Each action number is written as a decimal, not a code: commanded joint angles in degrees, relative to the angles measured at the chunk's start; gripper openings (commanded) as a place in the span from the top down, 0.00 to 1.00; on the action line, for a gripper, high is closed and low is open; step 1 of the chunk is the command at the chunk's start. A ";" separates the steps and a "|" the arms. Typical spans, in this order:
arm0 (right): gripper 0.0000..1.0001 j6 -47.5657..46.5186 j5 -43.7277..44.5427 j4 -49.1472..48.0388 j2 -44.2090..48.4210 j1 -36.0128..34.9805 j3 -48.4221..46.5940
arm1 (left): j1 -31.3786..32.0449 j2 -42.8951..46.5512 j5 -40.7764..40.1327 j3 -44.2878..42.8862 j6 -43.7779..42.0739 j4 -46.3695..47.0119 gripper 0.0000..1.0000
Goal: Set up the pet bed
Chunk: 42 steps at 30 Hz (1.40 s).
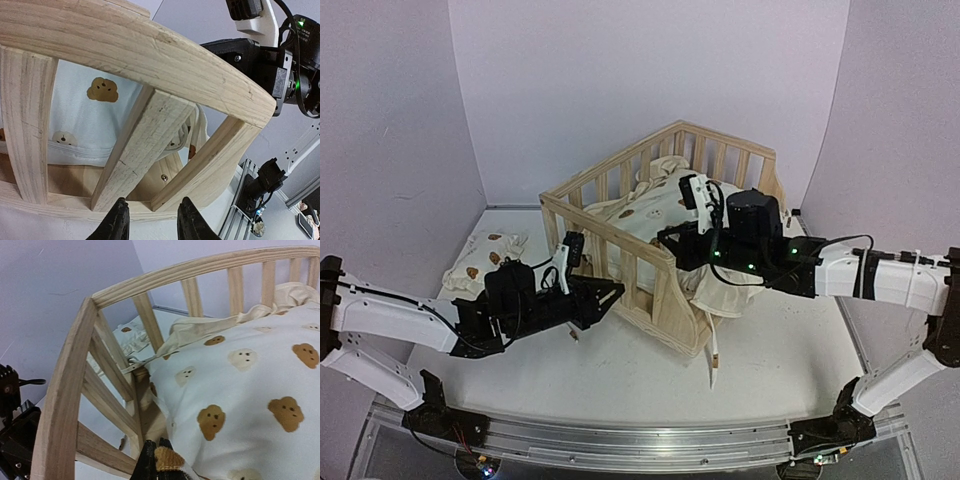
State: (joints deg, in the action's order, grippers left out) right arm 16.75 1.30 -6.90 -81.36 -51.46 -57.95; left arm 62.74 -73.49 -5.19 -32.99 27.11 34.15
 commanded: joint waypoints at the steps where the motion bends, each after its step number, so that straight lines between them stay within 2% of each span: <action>1: 1.00 4.60 -13.47 -1.57 -1.18 -0.13 -3.61 | 0.28 -1.13 0.51 -3.73 -0.19 3.44 0.68; 5: 1.00 13.63 -17.25 -0.85 -0.01 -0.08 -0.93 | 0.28 -3.57 2.66 -5.08 -2.27 3.63 0.67; 11: 1.00 23.92 -17.90 0.74 0.94 -0.07 2.12 | 0.58 -6.28 5.02 -5.77 -4.95 6.79 0.63; 19: 1.00 35.85 -20.48 -7.97 -0.86 -0.13 6.88 | 2.51 -9.64 4.38 -6.03 -5.89 11.86 0.62; 22: 1.00 38.82 -21.73 -11.06 -2.00 -0.12 7.33 | 2.65 -11.18 1.72 -6.62 -4.54 12.06 0.65; 26: 1.00 39.59 -19.75 -12.25 -3.75 -0.12 7.05 | 2.64 -12.84 -1.58 -7.54 -2.86 12.16 0.69; 29: 1.00 33.52 -10.90 -12.55 -2.97 -0.19 8.12 | 2.72 -13.50 -4.39 -7.43 -0.28 12.37 0.78; 31: 1.00 29.46 -4.93 -13.46 -2.40 -0.17 9.34 | 2.82 -13.73 -6.04 -6.99 0.45 12.64 0.80; 33: 1.00 29.74 -3.47 -19.51 -2.19 -0.09 11.91 | 3.03 -13.47 -6.72 -6.27 0.50 13.00 0.81; 35: 1.00 33.39 -6.44 -24.35 -3.05 -0.09 11.97 | 3.30 -12.60 -7.56 -5.68 -0.25 13.04 0.80; 38: 1.00 41.84 -14.33 -24.85 -4.14 -0.21 9.56 | 3.43 -10.07 -9.92 -3.74 -1.63 12.97 0.79; 42: 1.00 49.89 -16.30 -25.57 -2.25 -0.55 10.94 | 3.34 -7.22 -11.60 -1.84 -3.63 13.04 0.79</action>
State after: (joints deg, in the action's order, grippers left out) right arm 57.47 -10.90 -26.79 -85.32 -51.53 -46.13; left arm 66.89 -84.93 -10.98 -35.81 25.39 43.64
